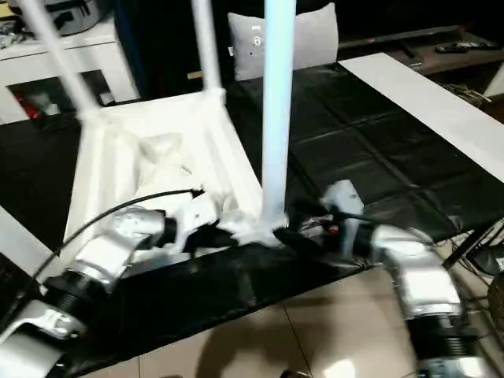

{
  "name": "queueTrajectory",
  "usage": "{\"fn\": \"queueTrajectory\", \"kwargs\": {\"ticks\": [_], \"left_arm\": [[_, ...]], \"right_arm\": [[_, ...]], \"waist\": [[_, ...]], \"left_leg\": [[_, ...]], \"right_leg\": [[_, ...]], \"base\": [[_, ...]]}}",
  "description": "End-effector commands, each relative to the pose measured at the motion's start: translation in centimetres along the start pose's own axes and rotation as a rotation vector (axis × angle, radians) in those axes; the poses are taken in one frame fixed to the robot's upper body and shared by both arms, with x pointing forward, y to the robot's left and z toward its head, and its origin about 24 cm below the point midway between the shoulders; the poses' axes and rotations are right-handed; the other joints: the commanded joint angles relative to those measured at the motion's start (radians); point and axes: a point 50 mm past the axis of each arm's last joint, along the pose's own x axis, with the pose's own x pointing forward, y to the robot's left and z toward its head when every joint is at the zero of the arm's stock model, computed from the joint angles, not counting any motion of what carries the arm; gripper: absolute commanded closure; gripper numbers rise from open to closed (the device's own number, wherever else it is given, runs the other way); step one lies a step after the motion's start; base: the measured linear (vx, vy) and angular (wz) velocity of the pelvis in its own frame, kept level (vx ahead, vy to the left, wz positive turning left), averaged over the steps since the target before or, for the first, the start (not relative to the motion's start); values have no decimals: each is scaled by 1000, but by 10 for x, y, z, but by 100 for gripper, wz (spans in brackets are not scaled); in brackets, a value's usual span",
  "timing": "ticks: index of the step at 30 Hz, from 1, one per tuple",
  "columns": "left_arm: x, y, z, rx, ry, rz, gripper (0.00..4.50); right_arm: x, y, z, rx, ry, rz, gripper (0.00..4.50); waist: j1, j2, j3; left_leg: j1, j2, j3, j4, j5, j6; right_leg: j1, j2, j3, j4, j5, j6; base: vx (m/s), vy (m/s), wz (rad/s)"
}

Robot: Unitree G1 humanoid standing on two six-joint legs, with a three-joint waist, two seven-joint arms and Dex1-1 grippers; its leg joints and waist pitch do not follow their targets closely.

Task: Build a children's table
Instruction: Rotate leg to tighten

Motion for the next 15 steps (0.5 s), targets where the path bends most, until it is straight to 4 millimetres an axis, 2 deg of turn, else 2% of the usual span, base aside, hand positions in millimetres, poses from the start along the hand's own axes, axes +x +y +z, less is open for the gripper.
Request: {"fn": "queueTrajectory", "kwargs": {"ticks": [1, 4, 5, 8, 9, 10, 11, 14, 15], "left_arm": [[2, -10, 2, 93, 33, -146, 450], [-2, -12, -2, 131, 67, -209, 450], [-4, -14, -3, 164, 93, -254, 450], [-5, -15, -3, 181, 103, -284, 450], [-6, -15, -3, 187, 104, -295, 450], [-6, -16, -1, 196, 102, -313, 450], [-5, -17, 1, 204, 98, -328, 450], [-4, -20, 5, 220, 88, -362, 450], [-4, -20, 5, 220, 88, -362, 450]], "right_arm": [[-3, 2, 5, -32, 30, 81, 7], [-6, 3, 8, -66, 67, 160, 7], [-6, 5, 8, -72, 110, 242, 33], [-5, 7, 8, -68, 126, 289, 47], [-4, 7, 8, -66, 129, 305, 75], [-1, 9, 8, -61, 126, 332, 75], [2, 10, 9, -58, 120, 351, 75], [12, 14, 12, -38, 91, 406, 101], [12, 14, 12, -38, 91, 406, 112]], "waist": [[2, -17, -74], [10, -18, -76], [13, -19, -75], [26, -19, -77], [27, -20, -77], [28, -20, -77], [31, -24, -77], [34, -23, -79], [34, -29, -79]], "left_leg": [[-11, 35, -1, -69, -24, 133], [-10, 37, 1, -68, -21, 138], [-11, 37, 1, -68, -18, 139], [-9, 41, 2, -68, -8, 140], [-9, 41, 2, -69, -9, 138], [-9, 41, 2, -69, -7, 135], [-9, 42, 2, -70, -5, 135], [-10, 43, 1, -69, 4, 131], [-10, 44, 1, -70, 6, 132]], "right_leg": [[71, -59, 68, -66, -340, -57], [71, -58, 69, -63, -330, -61], [71, -59, 70, -62, -328, -62], [69, -60, 70, -58, -321, -73], [69, -60, 70, -58, -319, -76], [70, -61, 71, -58, -319, -76], [70, -62, 71, -56, -319, -78], [70, -63, 72, -54, -312, -81], [71, -63, 72, -53, -309, -82]], "base": [[0, 0, 0], [0, 0, 0], [0, 0, 0], [0, 0, 0], [0, 0, 0], [0, 0, 0], [0, 0, 0], [0, 0, 0], [0, 0, 0]]}}
